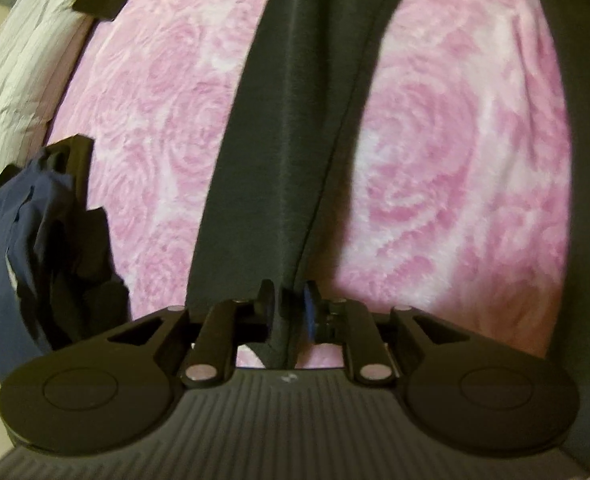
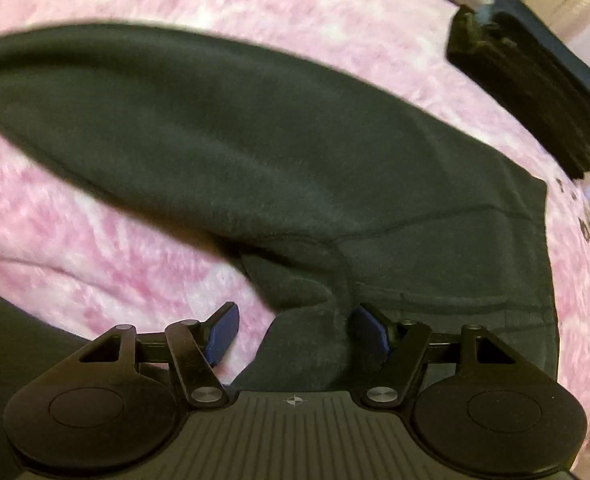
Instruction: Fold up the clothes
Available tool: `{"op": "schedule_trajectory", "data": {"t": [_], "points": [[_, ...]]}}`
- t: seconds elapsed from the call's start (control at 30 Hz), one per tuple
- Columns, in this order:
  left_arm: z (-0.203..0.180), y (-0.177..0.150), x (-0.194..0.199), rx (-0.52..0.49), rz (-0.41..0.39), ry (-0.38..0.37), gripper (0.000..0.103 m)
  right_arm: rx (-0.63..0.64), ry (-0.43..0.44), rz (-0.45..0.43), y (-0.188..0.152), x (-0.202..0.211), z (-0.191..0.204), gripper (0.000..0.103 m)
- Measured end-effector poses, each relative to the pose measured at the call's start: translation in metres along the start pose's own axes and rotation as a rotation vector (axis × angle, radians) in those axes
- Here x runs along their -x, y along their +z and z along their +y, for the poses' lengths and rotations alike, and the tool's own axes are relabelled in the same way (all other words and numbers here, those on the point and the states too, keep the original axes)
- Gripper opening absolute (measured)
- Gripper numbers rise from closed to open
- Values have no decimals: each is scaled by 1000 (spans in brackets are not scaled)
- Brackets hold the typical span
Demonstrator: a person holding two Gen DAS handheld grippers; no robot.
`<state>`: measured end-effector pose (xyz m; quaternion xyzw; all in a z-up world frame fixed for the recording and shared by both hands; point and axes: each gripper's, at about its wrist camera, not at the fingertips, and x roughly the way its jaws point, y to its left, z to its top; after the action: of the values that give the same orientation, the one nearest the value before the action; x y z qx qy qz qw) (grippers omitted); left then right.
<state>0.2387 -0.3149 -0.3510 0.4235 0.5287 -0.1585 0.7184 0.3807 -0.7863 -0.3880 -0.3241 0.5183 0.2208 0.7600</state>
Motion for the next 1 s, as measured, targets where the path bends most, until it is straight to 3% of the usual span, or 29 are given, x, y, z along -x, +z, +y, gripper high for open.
{"op": "schedule_trajectory", "data": {"t": [0.03,0.13,0.3,0.33,0.37,0.43,0.57,0.7,0.9,1.0], "points": [[1,0,4,11,1,0,14,-9,-11,-4,1,4,-2,17],[0,3,19,49,-2,-9,15,-70,-54,-66,1,33,-12,14],[-9,16,32,79,-10,-42,19,-92,-11,-62,-6,42,-19,14],[-10,19,34,80,-14,-48,20,-96,6,-55,-6,40,-19,25],[-11,22,37,82,-20,-52,21,-105,21,-51,-7,39,-20,48],[-12,27,45,96,-32,-56,23,-145,42,-59,-12,45,-23,75],[-3,29,66,203,-49,-76,30,-252,58,-55,-26,65,-25,75],[8,30,97,356,-106,-114,41,-427,67,21,-52,97,-16,75],[15,23,143,414,-248,-189,64,-657,27,-24,-89,174,10,76],[19,15,167,423,-302,-222,72,-793,5,-97,-106,217,24,94]]}}
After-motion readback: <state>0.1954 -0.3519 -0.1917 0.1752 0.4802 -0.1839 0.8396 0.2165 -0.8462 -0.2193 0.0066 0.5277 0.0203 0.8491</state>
